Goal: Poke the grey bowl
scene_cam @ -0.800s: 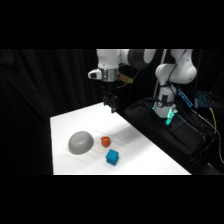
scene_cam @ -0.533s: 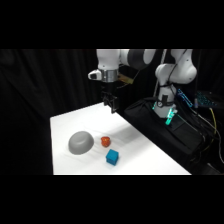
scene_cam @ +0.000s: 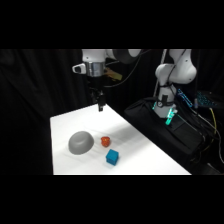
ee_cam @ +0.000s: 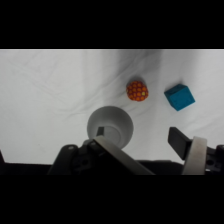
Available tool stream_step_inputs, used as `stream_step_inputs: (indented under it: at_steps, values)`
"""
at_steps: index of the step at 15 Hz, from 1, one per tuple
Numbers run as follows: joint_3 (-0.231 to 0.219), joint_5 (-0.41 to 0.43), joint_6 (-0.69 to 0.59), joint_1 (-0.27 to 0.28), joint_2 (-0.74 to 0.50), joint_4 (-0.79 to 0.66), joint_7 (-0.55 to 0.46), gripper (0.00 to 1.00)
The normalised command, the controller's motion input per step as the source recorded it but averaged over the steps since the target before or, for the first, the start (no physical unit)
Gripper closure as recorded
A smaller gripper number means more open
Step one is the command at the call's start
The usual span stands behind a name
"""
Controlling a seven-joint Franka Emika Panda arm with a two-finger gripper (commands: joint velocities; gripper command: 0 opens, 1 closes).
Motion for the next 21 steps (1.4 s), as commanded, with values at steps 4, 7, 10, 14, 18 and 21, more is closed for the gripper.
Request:
stream_step_inputs:
  at_steps: [4, 7, 10, 14, 18, 21]
  values:
    - [-0.037, 0.236, -0.39, -0.097, 0.55, 0.89, -0.21, 0.00]
    - [-0.019, 0.193, -0.36, -0.093, 0.52, 0.90, -0.17, 0.29]
    - [-0.001, 0.168, -0.28, -0.084, 0.44, 0.78, -0.17, 0.58]
    - [0.010, 0.137, -0.15, -0.066, 0.36, 0.52, -0.15, 1.00]
    - [0.021, 0.127, 0.02, -0.065, 0.27, 0.25, -0.16, 0.98]
    - [0.036, 0.125, 0.23, -0.055, 0.16, 0.04, -0.16, 0.99]
